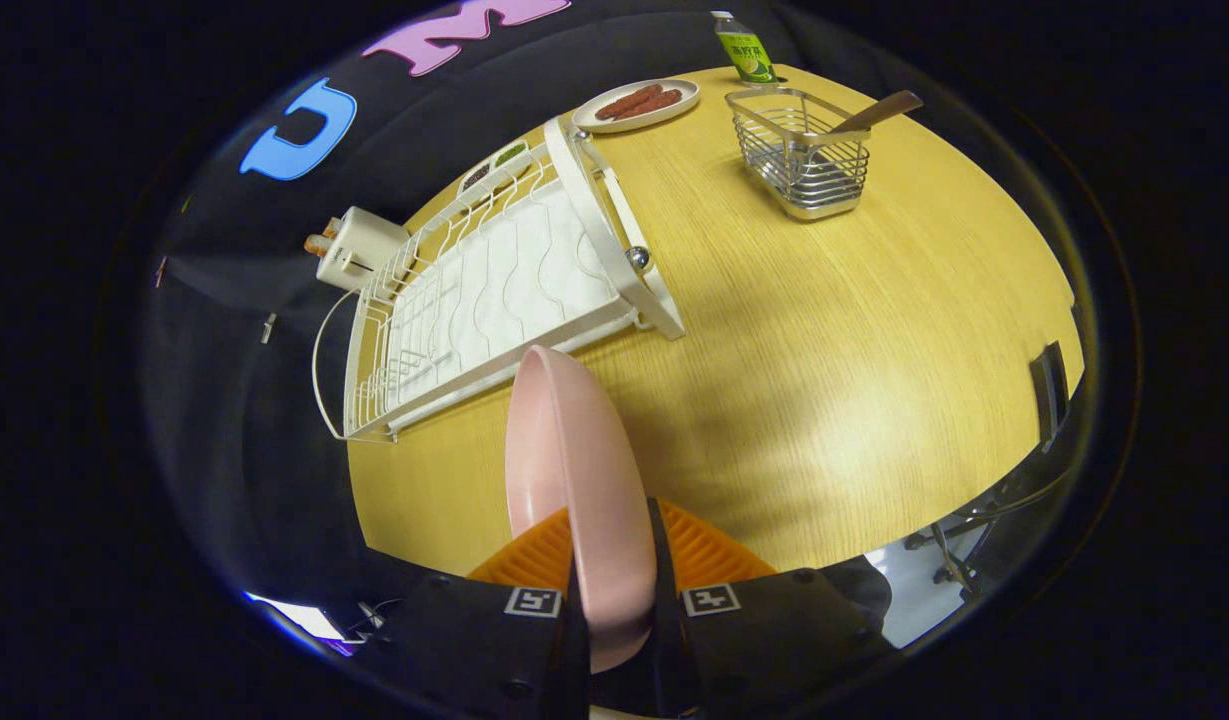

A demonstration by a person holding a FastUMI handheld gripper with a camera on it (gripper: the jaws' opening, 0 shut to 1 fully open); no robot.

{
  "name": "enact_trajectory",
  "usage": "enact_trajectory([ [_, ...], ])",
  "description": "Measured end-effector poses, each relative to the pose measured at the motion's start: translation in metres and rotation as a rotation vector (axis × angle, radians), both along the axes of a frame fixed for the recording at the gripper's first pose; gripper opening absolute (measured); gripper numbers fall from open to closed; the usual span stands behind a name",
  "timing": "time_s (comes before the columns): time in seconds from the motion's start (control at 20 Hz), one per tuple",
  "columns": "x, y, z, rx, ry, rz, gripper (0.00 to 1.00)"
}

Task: Take the plate from the dish rack, then take the spoon from the basket and place it into the plate.

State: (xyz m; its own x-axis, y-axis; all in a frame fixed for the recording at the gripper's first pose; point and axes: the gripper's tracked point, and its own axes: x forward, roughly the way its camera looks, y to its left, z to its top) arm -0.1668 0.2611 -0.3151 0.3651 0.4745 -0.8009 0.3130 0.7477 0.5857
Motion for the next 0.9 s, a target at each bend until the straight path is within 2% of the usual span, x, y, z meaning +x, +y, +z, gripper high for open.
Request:
enact_trajectory([
  [0.4, 0.005, 0.023, -0.004, 0.066, 0.01, -0.008, 0.31],
  [0.55, 0.005, 0.015, -0.011, 0.015, 0.011, 0.001, 0.35],
  [0.65, 0.006, 0.006, -0.015, -0.039, -0.004, 0.007, 0.42],
  [0.75, 0.008, -0.005, -0.017, -0.086, -0.018, 0.016, 0.46],
  [0.9, 0.012, -0.017, -0.017, -0.115, -0.039, 0.008, 0.65],
])
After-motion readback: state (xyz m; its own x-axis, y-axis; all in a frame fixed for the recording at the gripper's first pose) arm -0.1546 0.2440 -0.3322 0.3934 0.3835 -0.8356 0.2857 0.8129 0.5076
